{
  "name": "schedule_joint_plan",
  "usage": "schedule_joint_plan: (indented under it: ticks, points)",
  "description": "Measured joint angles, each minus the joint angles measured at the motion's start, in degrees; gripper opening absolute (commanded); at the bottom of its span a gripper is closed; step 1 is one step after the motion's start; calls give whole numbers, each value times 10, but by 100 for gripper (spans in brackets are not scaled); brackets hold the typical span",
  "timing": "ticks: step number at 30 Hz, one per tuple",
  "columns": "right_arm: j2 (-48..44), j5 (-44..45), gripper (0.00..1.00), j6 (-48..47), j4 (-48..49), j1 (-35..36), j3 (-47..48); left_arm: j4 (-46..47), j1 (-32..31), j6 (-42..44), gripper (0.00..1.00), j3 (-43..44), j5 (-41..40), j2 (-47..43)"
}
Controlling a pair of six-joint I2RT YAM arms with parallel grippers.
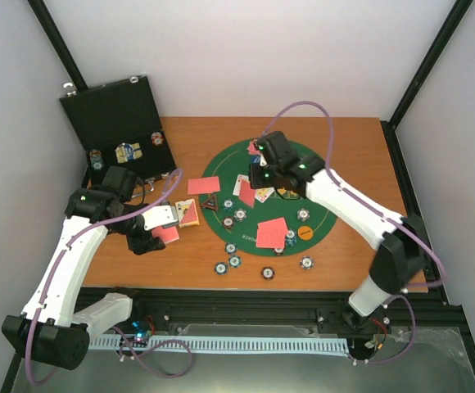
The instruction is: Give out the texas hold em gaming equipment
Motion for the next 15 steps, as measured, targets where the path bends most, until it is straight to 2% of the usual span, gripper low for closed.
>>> schedule_joint_plan:
  ticks: [5,10,13,15]
  points:
    - [148,231,3,-105,-95,0,68,0,0,0,27,0,0,2]
    - [247,411,3,-184,-125,-2,100,0,0,0,27,0,-1,2]
    - [258,437,11,-206,-121,-5,120,0,0,0,27,-1,-1,2]
    - [247,414,25,-205,-121,-7,129,1,0,0,27,-4,-2,2]
